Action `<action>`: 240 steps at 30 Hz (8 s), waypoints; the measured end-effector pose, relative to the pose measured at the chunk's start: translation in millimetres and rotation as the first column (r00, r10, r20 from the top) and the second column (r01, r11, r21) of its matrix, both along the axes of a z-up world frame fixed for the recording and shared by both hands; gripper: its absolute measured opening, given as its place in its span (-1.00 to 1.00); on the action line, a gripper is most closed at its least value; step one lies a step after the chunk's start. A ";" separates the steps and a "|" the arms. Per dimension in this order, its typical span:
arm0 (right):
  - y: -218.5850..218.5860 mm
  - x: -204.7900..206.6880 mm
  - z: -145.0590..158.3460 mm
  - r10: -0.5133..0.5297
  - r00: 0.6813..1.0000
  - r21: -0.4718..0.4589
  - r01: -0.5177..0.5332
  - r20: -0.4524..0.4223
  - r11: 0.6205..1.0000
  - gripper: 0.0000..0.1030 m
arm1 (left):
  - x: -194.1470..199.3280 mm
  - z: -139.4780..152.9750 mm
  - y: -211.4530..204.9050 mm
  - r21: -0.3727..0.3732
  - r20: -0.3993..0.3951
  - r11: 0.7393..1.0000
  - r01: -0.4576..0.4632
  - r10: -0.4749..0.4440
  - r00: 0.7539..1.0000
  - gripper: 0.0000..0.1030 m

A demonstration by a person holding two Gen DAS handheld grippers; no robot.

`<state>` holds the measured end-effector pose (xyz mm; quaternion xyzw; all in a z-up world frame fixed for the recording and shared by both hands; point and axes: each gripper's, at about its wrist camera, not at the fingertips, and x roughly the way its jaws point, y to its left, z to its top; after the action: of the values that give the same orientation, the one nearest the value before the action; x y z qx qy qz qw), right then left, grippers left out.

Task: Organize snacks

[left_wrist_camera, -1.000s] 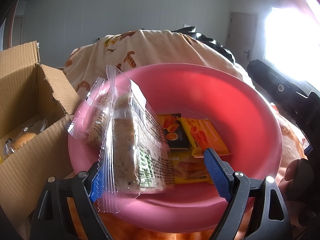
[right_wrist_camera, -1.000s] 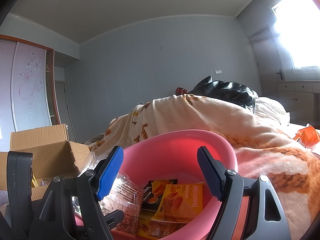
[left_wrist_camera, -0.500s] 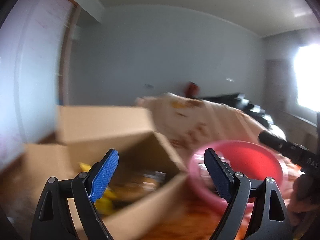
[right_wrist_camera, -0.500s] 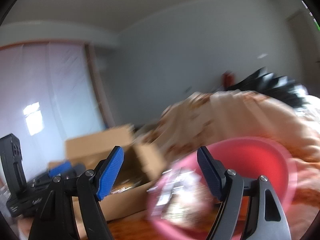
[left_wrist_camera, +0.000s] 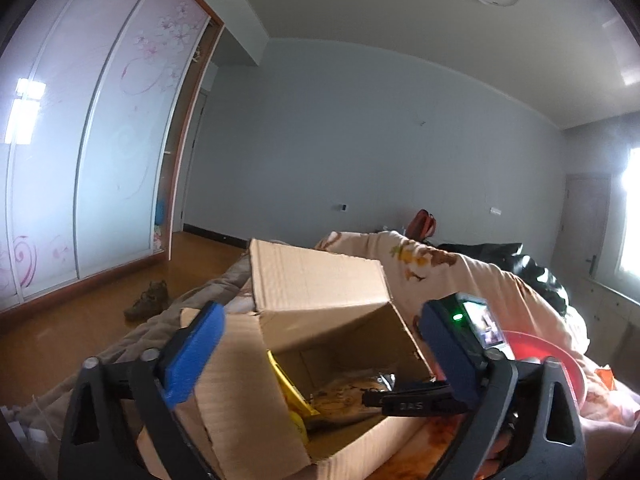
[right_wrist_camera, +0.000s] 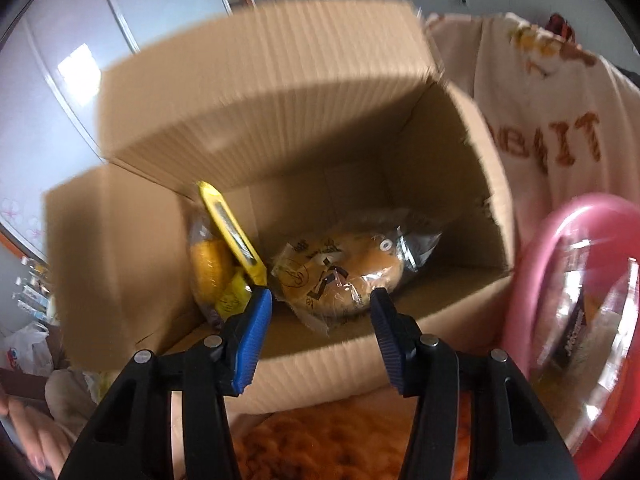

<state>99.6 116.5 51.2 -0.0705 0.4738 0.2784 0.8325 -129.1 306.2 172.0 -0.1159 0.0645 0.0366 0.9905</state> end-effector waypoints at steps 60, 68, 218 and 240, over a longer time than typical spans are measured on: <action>0.4 1.1 32.8 -0.021 0.986 -0.039 0.028 0.163 0.999 0.14 | -2.2 3.3 4.8 -0.053 0.022 0.999 0.010 -0.009 1.000 0.98; -9.4 32.0 -23.6 -0.125 0.983 0.010 0.128 -0.136 0.992 0.15 | -3.3 3.2 10.1 -0.075 0.024 0.997 0.012 -0.010 1.000 0.98; -282.0 -107.0 -1.1 -0.586 0.710 0.436 0.418 0.390 0.797 0.53 | 285.8 -127.7 -50.4 0.202 -0.916 0.958 -0.202 0.258 0.306 -0.94; -287.5 -106.2 -0.2 -0.588 0.717 0.460 0.408 0.373 0.789 0.53 | 303.7 -160.4 -59.7 0.517 -0.828 0.831 -0.205 0.546 0.125 0.44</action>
<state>-6.6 -171.0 50.9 0.1397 0.1872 0.0904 0.9681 174.6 246.4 11.5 0.0587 0.6175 0.3593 0.6973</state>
